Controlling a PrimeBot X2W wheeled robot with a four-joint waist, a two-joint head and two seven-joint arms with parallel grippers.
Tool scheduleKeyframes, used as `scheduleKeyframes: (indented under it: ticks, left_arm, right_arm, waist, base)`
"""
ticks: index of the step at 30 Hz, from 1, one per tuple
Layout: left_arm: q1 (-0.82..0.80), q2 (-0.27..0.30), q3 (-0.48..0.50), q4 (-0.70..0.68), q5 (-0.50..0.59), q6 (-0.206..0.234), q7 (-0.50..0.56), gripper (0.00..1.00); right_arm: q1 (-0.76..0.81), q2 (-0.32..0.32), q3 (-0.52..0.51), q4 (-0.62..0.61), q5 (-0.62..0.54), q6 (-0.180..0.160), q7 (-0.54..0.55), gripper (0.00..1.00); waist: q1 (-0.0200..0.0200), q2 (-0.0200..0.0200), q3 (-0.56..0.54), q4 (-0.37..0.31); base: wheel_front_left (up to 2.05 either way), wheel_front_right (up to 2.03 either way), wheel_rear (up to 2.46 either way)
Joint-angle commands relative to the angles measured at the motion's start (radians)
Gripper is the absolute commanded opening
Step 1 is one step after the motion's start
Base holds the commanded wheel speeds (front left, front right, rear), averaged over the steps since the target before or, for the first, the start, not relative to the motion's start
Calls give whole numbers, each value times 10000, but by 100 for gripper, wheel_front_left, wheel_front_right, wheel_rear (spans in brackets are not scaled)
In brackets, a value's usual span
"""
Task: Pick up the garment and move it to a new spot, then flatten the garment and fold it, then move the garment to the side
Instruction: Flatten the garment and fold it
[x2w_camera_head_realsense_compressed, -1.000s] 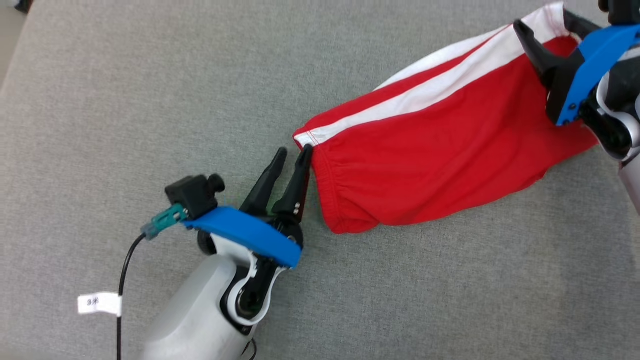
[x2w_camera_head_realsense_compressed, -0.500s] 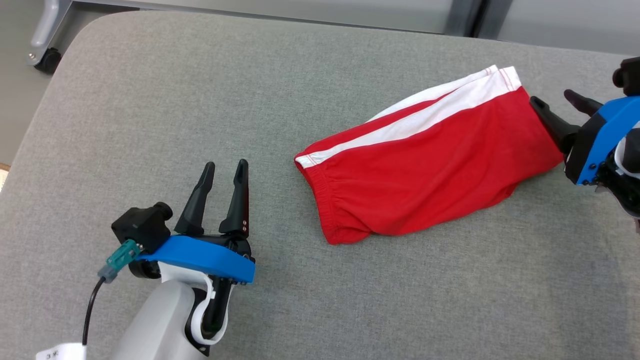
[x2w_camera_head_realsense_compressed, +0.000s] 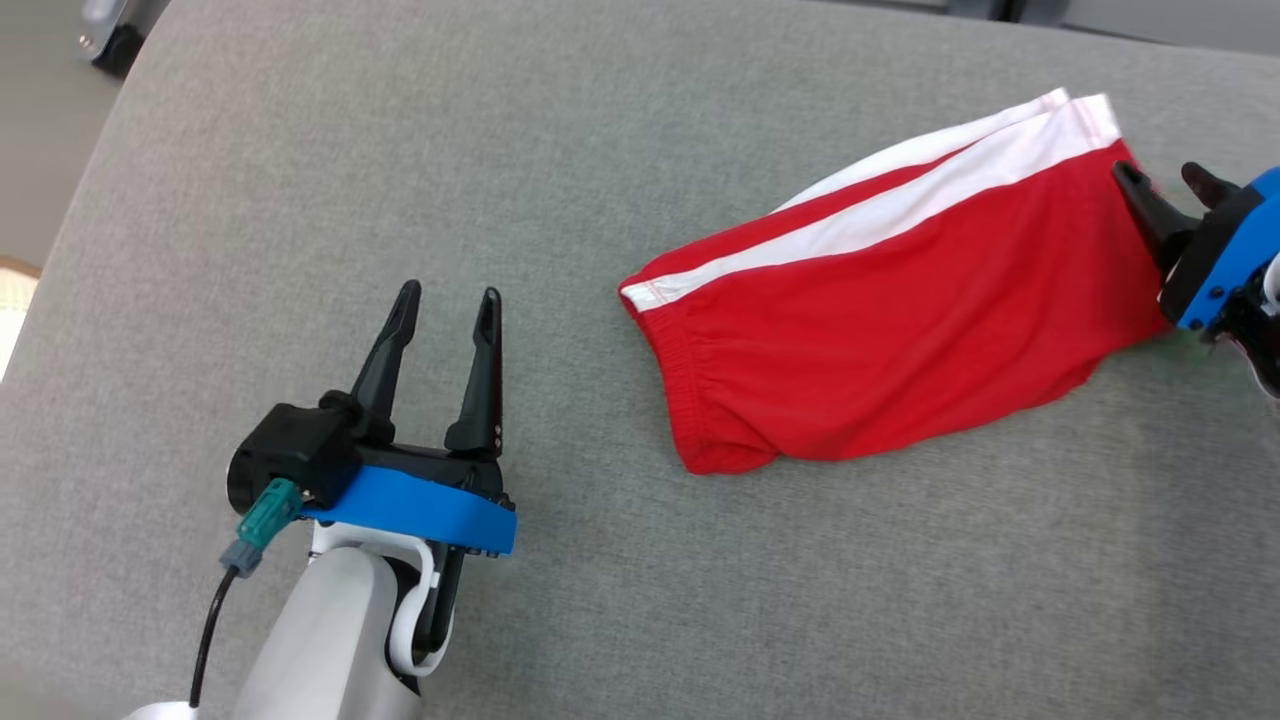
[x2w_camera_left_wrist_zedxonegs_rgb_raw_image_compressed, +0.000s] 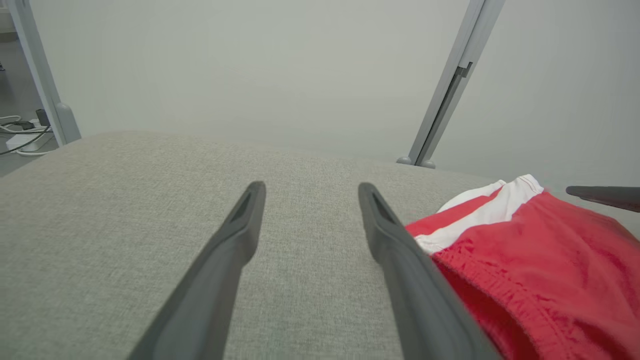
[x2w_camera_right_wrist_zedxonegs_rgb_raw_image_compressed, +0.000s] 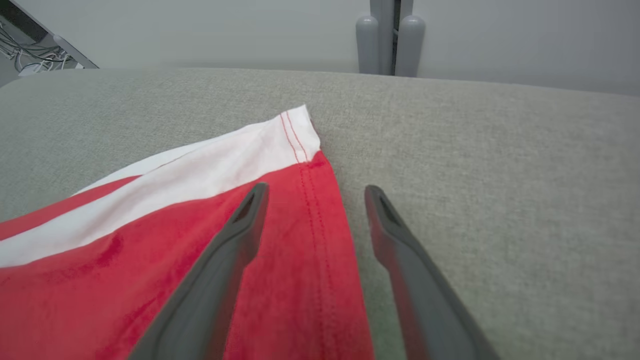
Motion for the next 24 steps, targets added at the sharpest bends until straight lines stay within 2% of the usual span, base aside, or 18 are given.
scheduleKeyframes:
  ticks: [1,10,11,12,13,17,24]
  left_arm:
    - [6,-49,90,-11,202,-72,-38,100]
    - [-91,-315,174,19,461,-229,-40,100]
    - [-86,-341,178,23,460,-238,-40,100]
    - [-70,-348,201,27,466,-246,-41,100]
    - [-46,-350,240,36,467,-251,-39,100]
    - [109,-373,378,122,514,-266,-41,100]
    - [419,-218,349,98,453,-263,-41,100]
  right_arm:
    - [-175,165,-134,262,-265,5,6,100]
    - [-517,785,-394,1878,-1862,9,345,100]
    - [-458,936,-350,1943,-1931,17,453,81]
    - [-404,1011,-342,1988,-1996,20,496,35]
    - [-348,1077,-304,1945,-2019,22,449,0]
    - [-178,1085,-627,1701,-1773,13,72,0]
    - [335,706,-1043,1011,-2214,3,-440,0]
  waist:
    - [1,0,291,271]
    - [1,0,559,625]
    - [1,0,535,625]
    - [1,0,508,609]
    - [1,0,472,574]
    - [1,0,263,330]
    - [1,0,-406,-351]
  base:
    - [0,0,0]
    - [0,0,0]
    - [0,0,0]
    - [0,0,0]
    - [0,0,0]
    - [0,0,0]
    - [0,0,0]
